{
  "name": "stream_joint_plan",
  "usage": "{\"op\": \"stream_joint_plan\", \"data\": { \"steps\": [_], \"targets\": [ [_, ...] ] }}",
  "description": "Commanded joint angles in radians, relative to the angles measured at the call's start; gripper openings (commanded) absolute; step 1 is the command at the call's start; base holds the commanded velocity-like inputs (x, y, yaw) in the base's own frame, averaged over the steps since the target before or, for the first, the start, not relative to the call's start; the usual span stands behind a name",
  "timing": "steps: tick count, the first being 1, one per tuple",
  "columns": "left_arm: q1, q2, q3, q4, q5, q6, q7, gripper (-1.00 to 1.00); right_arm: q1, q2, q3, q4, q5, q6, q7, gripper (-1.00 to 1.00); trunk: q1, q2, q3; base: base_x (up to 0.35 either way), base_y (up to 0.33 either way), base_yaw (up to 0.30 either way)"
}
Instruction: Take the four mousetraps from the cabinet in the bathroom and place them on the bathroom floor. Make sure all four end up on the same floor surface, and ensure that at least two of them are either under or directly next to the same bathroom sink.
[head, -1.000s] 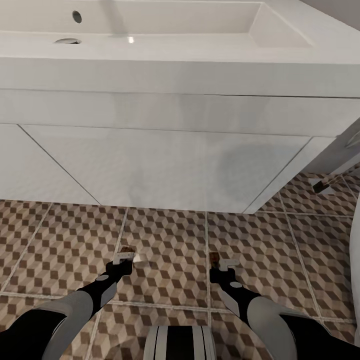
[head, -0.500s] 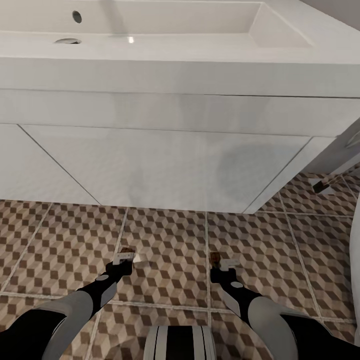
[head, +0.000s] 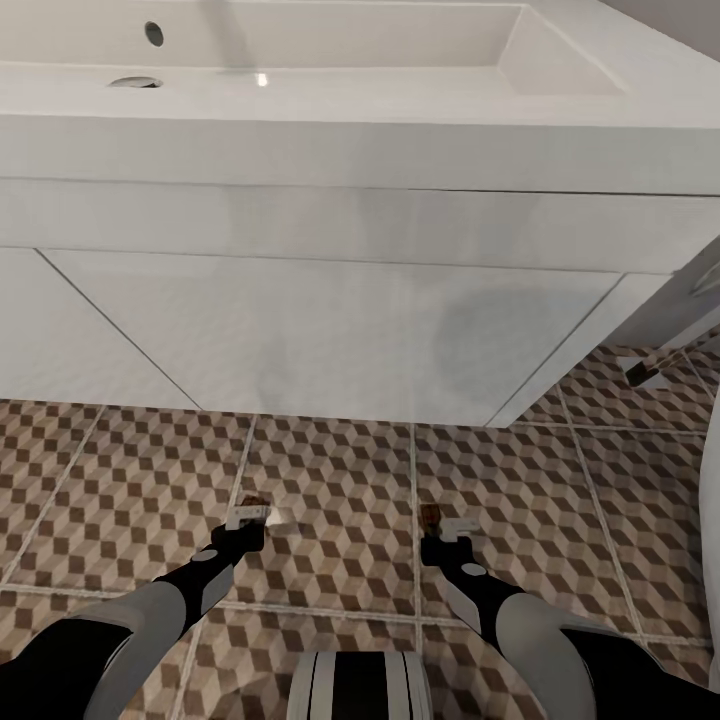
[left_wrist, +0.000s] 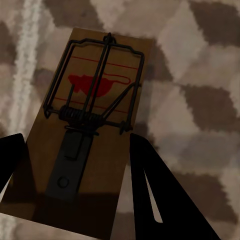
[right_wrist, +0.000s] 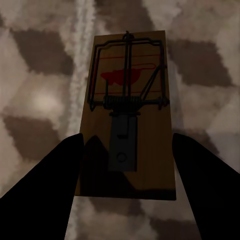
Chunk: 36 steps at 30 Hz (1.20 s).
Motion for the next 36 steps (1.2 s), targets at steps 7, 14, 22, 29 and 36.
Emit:
{"op": "stream_joint_plan", "data": {
  "steps": [7, 14, 22, 29, 36],
  "targets": [
    [-0.001, 0.0, -0.008, 0.001, 0.006, -0.003, 0.002, -1.0, -0.001, 0.0, -0.008, 0.003, 0.011, -0.004, -0.005, -1.0, 0.0, 0.0, -0.001, 0.0, 0.0, 0.0],
    [-0.001, 0.0, -0.009, 0.001, 0.007, -0.003, 0.004, -1.0, -0.001, 0.0, -0.008, 0.003, 0.011, -0.003, -0.005, -1.0, 0.0, 0.0, -0.001, 0.0, 0.0, 0.0],
    [-0.001, 0.001, -0.008, 0.001, 0.007, -0.006, 0.005, -1.0, -0.002, 0.0, -0.008, 0.003, 0.011, -0.003, -0.005, -1.0, 0.0, 0.0, -0.001, 0.04, 0.0, 0.0],
    [-0.001, 0.005, -0.009, 0.001, 0.007, -0.013, 0.007, -1.0, -0.001, 0.0, -0.008, 0.003, 0.011, -0.003, -0.005, -1.0, 0.0, 0.0, -0.001, 0.129, 0.0, 0.0],
    [0.0, 0.004, -0.009, 0.001, 0.007, -0.013, 0.007, -1.0, -0.001, 0.0, -0.008, 0.003, 0.011, -0.003, -0.005, -1.0, 0.0, 0.0, -0.001, 0.02, 0.0, 0.0]
  ]
}}
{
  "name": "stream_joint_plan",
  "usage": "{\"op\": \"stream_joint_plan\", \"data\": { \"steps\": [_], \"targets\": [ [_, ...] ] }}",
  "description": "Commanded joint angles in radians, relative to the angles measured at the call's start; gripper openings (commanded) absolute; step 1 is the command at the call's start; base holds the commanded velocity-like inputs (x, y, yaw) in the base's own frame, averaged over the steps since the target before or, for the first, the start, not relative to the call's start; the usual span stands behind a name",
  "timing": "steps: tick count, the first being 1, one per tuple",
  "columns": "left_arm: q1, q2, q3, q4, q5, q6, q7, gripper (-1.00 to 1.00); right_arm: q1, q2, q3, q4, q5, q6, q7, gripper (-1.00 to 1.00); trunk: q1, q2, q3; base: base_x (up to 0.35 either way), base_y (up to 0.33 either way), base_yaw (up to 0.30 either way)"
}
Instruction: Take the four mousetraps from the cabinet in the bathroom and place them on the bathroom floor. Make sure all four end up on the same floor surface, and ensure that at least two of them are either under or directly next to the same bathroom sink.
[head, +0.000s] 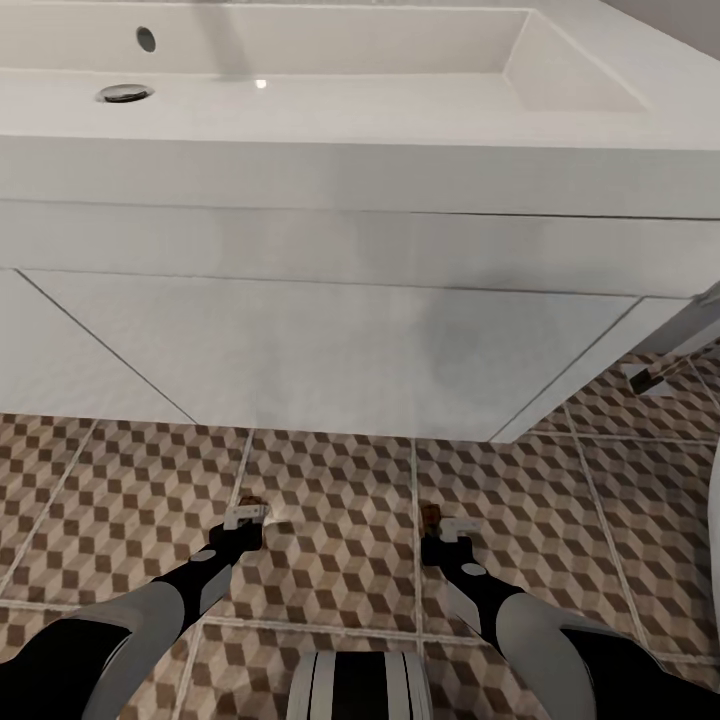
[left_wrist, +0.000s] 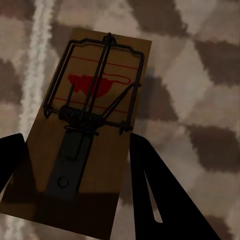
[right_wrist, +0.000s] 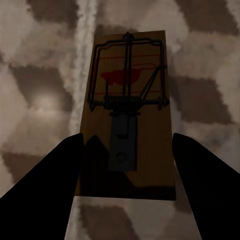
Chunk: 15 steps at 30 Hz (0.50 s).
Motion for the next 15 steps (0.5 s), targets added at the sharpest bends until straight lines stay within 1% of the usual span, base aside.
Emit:
{"op": "stream_joint_plan", "data": {
  "steps": [1, 9, 12, 15],
  "targets": [
    [0.0, 0.0, -0.009, 0.001, 0.005, -0.003, 0.002, -1.0, -0.001, 0.0, -0.008, 0.003, 0.011, -0.005, -0.005, -1.0, 0.0, 0.0, -0.001, 0.006, 0.0, 0.0],
    [0.0, -0.001, -0.009, 0.001, 0.005, -0.002, 0.002, -1.0, -0.001, 0.0, -0.008, 0.003, 0.011, -0.005, -0.005, -1.0, 0.0, 0.0, -0.001, 0.007, 0.0, 0.0],
    [0.0, 0.0, -0.009, 0.001, 0.006, -0.002, 0.003, -1.0, -0.001, 0.0, -0.008, 0.003, 0.011, -0.005, -0.005, -1.0, 0.0, 0.0, -0.001, 0.149, 0.0, 0.0],
    [-0.001, 0.002, -0.008, 0.001, 0.006, -0.003, 0.003, -1.0, -0.001, 0.0, -0.008, 0.003, 0.011, -0.005, -0.005, -1.0, 0.0, 0.0, -0.001, 0.251, 0.0, 0.0]
  ]
}}
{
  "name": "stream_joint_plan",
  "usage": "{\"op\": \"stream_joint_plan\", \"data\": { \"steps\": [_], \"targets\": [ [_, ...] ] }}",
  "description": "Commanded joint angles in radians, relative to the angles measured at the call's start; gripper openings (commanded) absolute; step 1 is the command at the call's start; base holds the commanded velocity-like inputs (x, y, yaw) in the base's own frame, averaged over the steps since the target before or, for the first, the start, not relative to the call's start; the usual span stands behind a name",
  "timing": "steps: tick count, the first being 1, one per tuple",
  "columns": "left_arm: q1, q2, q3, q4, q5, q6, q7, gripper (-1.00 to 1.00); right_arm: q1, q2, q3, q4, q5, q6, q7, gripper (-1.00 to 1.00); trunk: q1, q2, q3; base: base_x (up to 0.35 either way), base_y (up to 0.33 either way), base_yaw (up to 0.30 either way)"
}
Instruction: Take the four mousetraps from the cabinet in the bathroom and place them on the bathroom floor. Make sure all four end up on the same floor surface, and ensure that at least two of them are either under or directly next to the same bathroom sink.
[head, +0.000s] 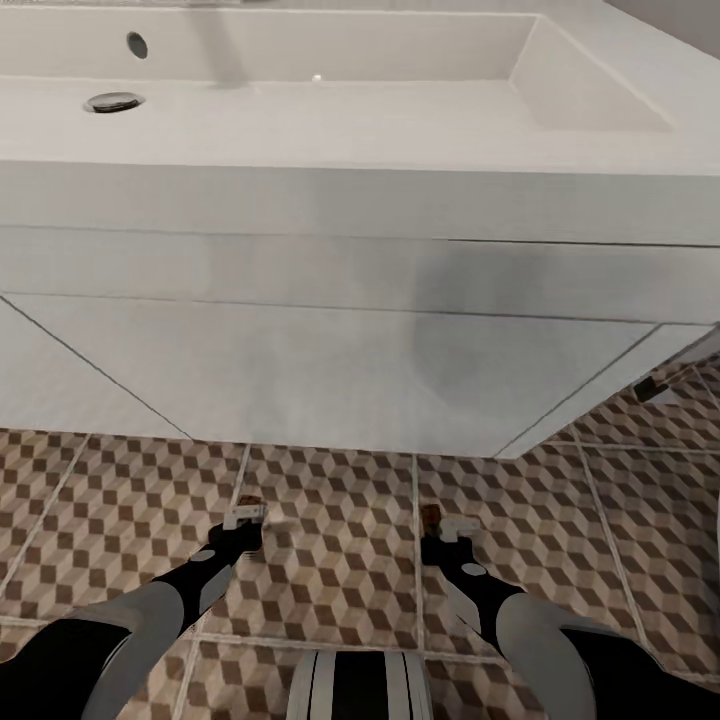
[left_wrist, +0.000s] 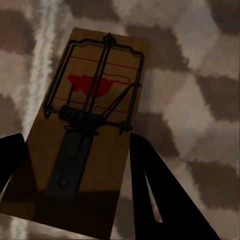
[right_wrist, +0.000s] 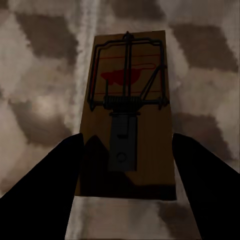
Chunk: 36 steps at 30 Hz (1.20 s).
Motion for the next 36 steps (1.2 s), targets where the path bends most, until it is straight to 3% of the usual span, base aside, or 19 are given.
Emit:
{"op": "stream_joint_plan", "data": {
  "steps": [1, 11, 36],
  "targets": [
    [0.0, 0.0, -0.009, 0.001, 0.005, -0.004, 0.002, -1.0, -0.001, 0.0, -0.008, 0.003, 0.011, -0.005, -0.005, -1.0, 0.0, 0.0, -0.001, 0.286, 0.0, 0.0],
    [0.0, 0.0, -0.009, 0.001, 0.004, -0.004, 0.002, -1.0, -0.001, 0.0, -0.008, 0.003, 0.011, -0.005, -0.005, -1.0, 0.0, 0.0, -0.001, 0.239, 0.0, 0.0],
    [-0.001, -0.002, -0.009, 0.001, 0.004, -0.002, 0.002, -1.0, -0.001, 0.0, -0.008, 0.003, 0.015, 0.006, -0.007, -1.0, 0.0, 0.0, -0.001, 0.011, 0.0, -0.003]
  ]
}}
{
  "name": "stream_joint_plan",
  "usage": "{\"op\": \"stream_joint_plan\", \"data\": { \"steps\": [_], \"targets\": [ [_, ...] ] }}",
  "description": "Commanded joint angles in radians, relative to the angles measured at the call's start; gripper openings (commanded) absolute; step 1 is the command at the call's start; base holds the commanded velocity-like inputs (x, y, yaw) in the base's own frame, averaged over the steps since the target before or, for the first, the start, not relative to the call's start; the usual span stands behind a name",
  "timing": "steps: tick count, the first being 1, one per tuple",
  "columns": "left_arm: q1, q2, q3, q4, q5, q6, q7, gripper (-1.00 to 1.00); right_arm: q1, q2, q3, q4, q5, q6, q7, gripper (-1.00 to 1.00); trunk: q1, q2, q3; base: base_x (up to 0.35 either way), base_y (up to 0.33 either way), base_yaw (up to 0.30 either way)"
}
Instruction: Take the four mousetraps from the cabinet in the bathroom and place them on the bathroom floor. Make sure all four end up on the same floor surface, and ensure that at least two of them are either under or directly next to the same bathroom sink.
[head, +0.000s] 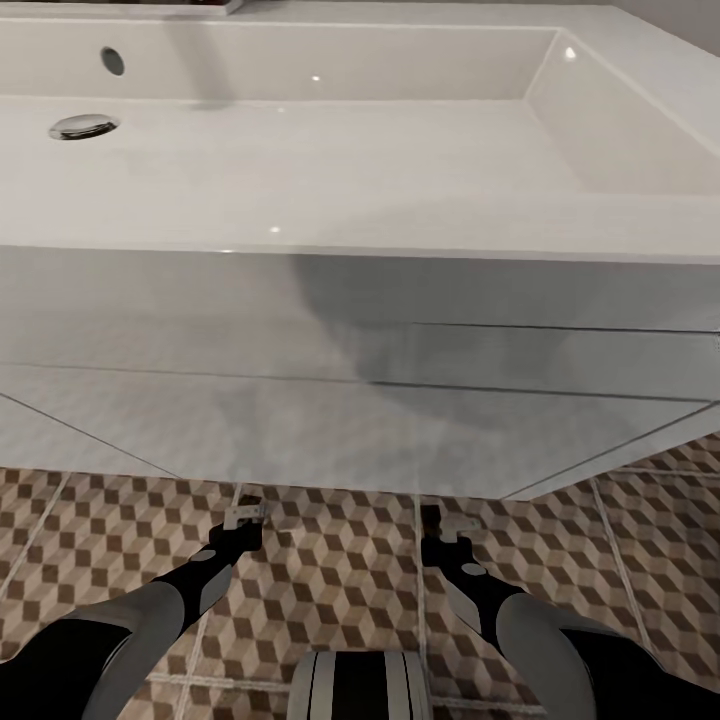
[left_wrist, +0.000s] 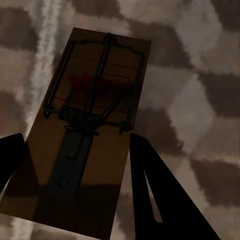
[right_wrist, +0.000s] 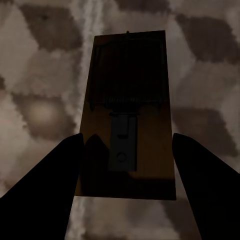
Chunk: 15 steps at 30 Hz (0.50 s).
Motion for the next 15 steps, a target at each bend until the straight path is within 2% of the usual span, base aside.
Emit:
{"op": "stream_joint_plan", "data": {
  "steps": [1, 15],
  "targets": [
    [0.0, 0.0, -0.009, 0.001, 0.005, -0.003, 0.002, -1.0, -0.001, 0.0, -0.008, 0.003, 0.01, -0.004, -0.006, -1.0, 0.0, 0.0, -0.001, 0.0, 0.0, -0.059],
    [0.0, 0.0, -0.009, 0.001, 0.005, -0.003, 0.002, -1.0, -0.001, 0.0, -0.008, 0.002, 0.013, -0.007, -0.032, -1.0, 0.0, 0.0, -0.001, 0.0, 0.0, -0.03]
  ]
}}
